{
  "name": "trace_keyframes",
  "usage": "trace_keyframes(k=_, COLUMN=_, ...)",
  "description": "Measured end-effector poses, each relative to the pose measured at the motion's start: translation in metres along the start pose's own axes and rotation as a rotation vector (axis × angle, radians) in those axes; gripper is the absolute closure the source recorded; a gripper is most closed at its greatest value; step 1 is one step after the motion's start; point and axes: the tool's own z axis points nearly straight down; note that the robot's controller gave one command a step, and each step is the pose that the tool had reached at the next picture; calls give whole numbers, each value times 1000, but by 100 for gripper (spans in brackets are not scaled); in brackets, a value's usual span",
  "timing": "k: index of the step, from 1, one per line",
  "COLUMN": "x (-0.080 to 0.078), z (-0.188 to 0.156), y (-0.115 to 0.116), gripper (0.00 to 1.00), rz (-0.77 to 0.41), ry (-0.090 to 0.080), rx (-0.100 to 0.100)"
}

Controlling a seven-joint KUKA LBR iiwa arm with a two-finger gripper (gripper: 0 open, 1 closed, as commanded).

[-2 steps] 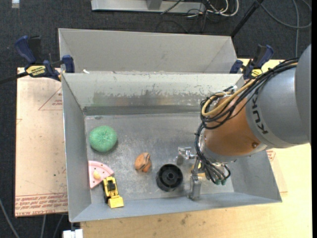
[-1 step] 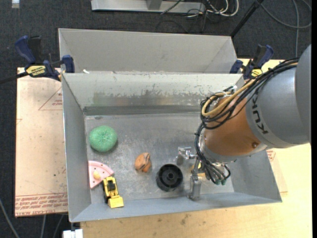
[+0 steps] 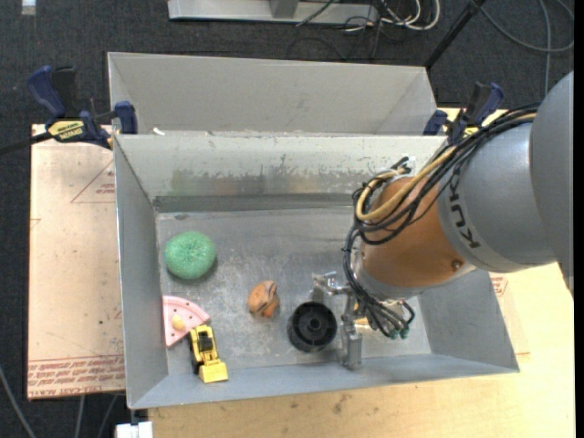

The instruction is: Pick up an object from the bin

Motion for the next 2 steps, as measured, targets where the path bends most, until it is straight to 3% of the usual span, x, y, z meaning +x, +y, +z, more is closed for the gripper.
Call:
trace_keyframes(k=1, x=-5, z=0, y=21, gripper=100, rz=-421, ry=-3, rx=-5)
trace_keyframes(k=2, x=-5, z=0, y=21, gripper=100, rz=-422, ry=-3, rx=-5)
